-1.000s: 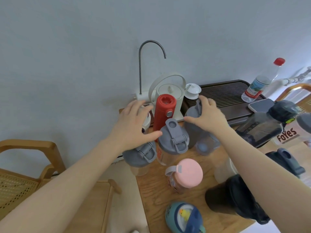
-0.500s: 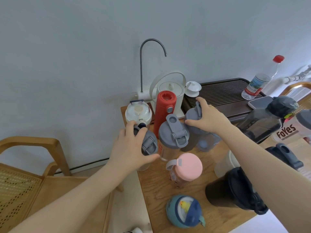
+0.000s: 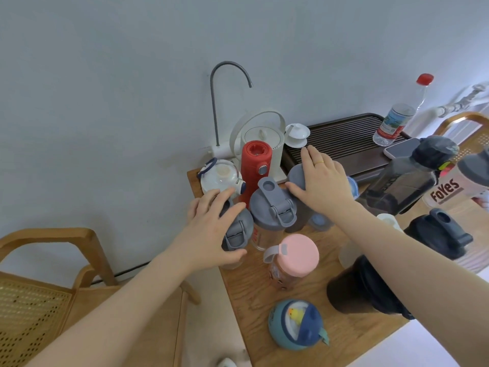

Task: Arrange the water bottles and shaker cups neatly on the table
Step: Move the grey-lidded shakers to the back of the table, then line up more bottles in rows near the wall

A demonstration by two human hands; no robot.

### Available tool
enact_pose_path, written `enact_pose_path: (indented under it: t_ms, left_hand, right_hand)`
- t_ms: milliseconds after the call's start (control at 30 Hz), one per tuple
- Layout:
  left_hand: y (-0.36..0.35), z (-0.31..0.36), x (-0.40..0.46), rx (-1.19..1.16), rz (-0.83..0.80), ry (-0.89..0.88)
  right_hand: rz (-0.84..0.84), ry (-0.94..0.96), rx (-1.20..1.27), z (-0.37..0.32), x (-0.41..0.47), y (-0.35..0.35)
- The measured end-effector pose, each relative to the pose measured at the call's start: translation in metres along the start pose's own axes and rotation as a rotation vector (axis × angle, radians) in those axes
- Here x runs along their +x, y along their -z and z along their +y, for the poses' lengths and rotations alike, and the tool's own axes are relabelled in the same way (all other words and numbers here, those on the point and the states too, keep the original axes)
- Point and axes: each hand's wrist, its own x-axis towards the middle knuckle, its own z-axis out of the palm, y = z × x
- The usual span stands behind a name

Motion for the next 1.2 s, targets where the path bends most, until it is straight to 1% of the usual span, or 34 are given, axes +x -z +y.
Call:
enact_pose_path:
  t_ms: [67,133,200,267,367,433,467,500,533,567,600,633,667,700,733,800,867,933,1033,1100,1200]
  left_hand:
    - [-0.001,0.003,0.0,0.008,0.066,-0.03]
    - [0.0,0.011,0.006,-0.003,0.13,-0.043]
    - [0.006,0.024,0.018,-0.033,0.193,-0.049]
    - [0.012,0.043,0.036,-0.051,0.233,-0.077]
    - [0.014,0.079,0.067,-0.124,0.236,-0.086]
    - [0.009,0.105,0.089,-0.144,0.226,-0.095]
    - [0.006,0.118,0.1,-0.135,0.231,-0.103]
    - [0.002,0.129,0.111,-0.13,0.236,-0.096]
    - [-0.001,0.14,0.121,-0.137,0.228,-0.062]
    - [-0.003,0.149,0.131,-0.151,0.211,-0.006]
    - [-0.005,0.158,0.14,-0.161,0.187,0.067]
    - [-0.007,0.163,0.148,-0.149,0.157,0.146]
    - [-0.01,0.167,0.155,-0.11,0.122,0.226]
    - [-0.012,0.168,0.162,-0.059,0.085,0.299]
    - [-0.014,0.167,0.166,-0.015,0.047,0.363]
    - [-0.017,0.165,0.17,0.041,-0.038,0.451]
    - [-0.018,0.167,0.167,0.146,-0.097,0.472]
    - [-0.019,0.175,0.163,0.257,-0.1,0.481]
    - [-0.018,0.182,0.159,0.297,-0.086,0.469]
    - [-0.017,0.184,0.155,0.291,-0.096,0.454]
    - [-0.013,0.187,0.15,0.276,-0.111,0.442]
  right_hand:
    - [-0.013,0.009,0.029,0.004,-0.001,0.001]
    - [0.004,0.03,0.134,0.014,-0.004,0.006]
    - [0.082,0.083,0.215,0.032,-0.009,0.015]
    - [0.182,0.1,0.227,0.062,-0.015,0.023]
    - [0.279,-0.01,0.176,0.121,-0.025,0.03]
    - [0.307,-0.109,0.12,0.164,-0.029,0.029]
    - [0.322,-0.171,0.137,0.183,-0.032,0.029]
    - [0.335,-0.245,0.203,0.199,-0.034,0.026]
    - [0.336,-0.322,0.339,0.215,-0.035,0.023]
    - [0.305,-0.377,0.549,0.228,-0.036,0.023]
    - [0.236,-0.405,0.777,0.241,-0.036,0.021]
    - [0.132,-0.408,0.969,0.252,-0.035,0.016]
    - [-0.001,-0.393,1.052,0.261,-0.035,0.012]
    - [-0.119,-0.35,1.038,0.268,-0.034,0.006]
    - [-0.185,-0.298,0.993,0.274,-0.032,-0.002]
    - [-0.219,-0.229,0.945,0.279,-0.028,-0.014]
    - [-0.186,-0.181,0.886,0.281,-0.022,-0.021]
    - [-0.146,-0.13,0.803,0.285,-0.016,-0.022]
    - [-0.073,-0.043,0.738,0.281,-0.011,-0.012]
    - [0.033,0.025,0.778,0.272,-0.003,0.012]
    - [0.159,0.139,0.965,0.256,0.014,0.059]
